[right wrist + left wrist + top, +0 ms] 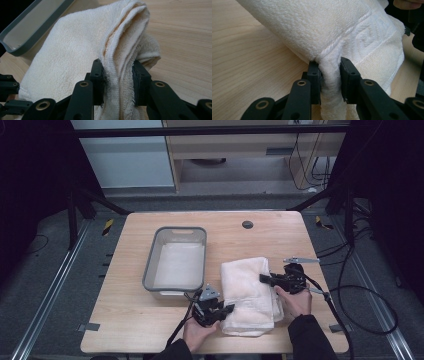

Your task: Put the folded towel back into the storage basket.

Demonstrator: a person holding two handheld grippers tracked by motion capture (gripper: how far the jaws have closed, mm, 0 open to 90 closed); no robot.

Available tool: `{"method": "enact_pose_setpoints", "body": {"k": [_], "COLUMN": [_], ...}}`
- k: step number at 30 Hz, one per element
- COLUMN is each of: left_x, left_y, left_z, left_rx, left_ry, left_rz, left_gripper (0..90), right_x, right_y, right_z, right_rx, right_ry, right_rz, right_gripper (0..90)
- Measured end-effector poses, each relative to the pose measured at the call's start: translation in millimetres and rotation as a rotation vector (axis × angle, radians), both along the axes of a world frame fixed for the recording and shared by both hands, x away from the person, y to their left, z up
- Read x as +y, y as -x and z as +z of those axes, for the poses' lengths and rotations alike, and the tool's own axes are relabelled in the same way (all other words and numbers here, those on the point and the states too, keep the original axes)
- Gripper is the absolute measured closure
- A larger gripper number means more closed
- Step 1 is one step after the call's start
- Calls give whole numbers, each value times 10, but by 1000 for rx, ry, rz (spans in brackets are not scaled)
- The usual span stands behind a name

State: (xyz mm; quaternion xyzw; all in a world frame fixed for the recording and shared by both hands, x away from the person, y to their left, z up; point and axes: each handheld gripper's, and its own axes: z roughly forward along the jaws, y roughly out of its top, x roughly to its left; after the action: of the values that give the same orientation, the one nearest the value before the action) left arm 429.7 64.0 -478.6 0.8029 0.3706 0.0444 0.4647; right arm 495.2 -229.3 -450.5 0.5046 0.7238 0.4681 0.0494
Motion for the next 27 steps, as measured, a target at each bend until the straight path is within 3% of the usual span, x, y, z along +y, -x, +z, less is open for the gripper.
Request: {"method": "enact_pose_setpoints", "body": {"k": [27], "left_x": [76], "left_y": [85], "left_z": [387], "left_rx": [-94], "left_ry": [13], "left_rz": [3], "left_gripper": [720], "right_x": [37], "right_y": [133], "right_z": [372], "right_rx": [-121], "right_ry": [-15], "right_rz": [-2], "right_gripper": [679]}}
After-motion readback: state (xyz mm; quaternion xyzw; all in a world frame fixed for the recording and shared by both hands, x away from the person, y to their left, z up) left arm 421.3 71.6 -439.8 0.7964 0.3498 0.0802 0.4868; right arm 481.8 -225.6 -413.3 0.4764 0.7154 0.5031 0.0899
